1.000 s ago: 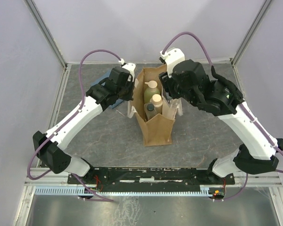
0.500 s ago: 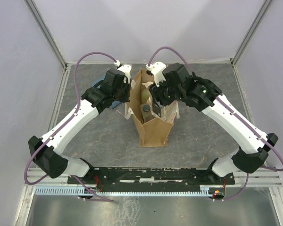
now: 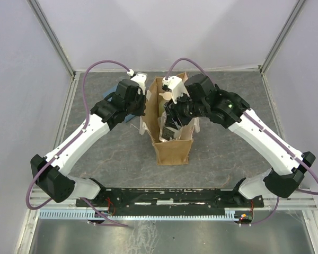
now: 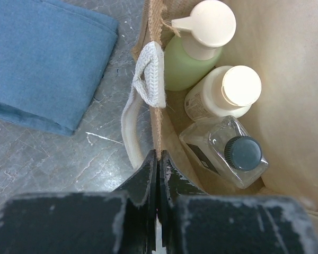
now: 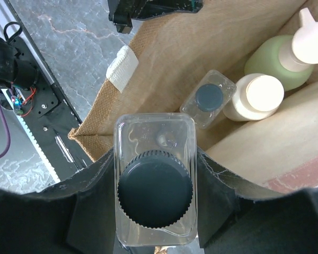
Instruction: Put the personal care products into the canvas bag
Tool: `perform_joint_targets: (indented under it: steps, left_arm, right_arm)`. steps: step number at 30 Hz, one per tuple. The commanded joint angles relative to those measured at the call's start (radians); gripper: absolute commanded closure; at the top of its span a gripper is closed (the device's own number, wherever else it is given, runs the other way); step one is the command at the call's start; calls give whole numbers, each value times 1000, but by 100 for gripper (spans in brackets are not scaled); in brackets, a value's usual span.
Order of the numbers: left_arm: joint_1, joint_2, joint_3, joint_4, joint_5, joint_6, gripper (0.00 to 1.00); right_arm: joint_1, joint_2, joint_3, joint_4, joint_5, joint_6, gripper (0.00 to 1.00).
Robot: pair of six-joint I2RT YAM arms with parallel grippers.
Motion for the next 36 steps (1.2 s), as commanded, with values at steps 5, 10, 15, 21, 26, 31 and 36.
perform_joint_targets:
  steps: [5, 10, 15, 21, 26, 31, 36]
  left_arm:
    - [9, -48, 51, 79, 27, 41, 97]
    - [8, -47, 79, 50, 32, 49, 97]
    - [8, -49, 81, 47, 31, 49, 97]
    - [8, -47, 80, 45, 32, 48, 97]
    - [8, -44, 83, 43, 32, 47, 97]
    - [8, -41, 87, 43, 34, 47, 97]
    - [8, -43, 87, 44, 35, 46, 97]
  right_arm:
    - [3, -81, -170, 219, -69, 1, 100]
    - [4, -102, -285, 293, -90, -43, 100]
    - [4, -91, -371, 333, -109, -78, 100]
    - [6, -69, -455, 383, -82, -95, 100]
    - [24, -36, -508, 409, -43, -97, 100]
    - [71, 9, -541, 430, 8, -95, 100]
    - [106, 49, -567, 457, 50, -78, 100]
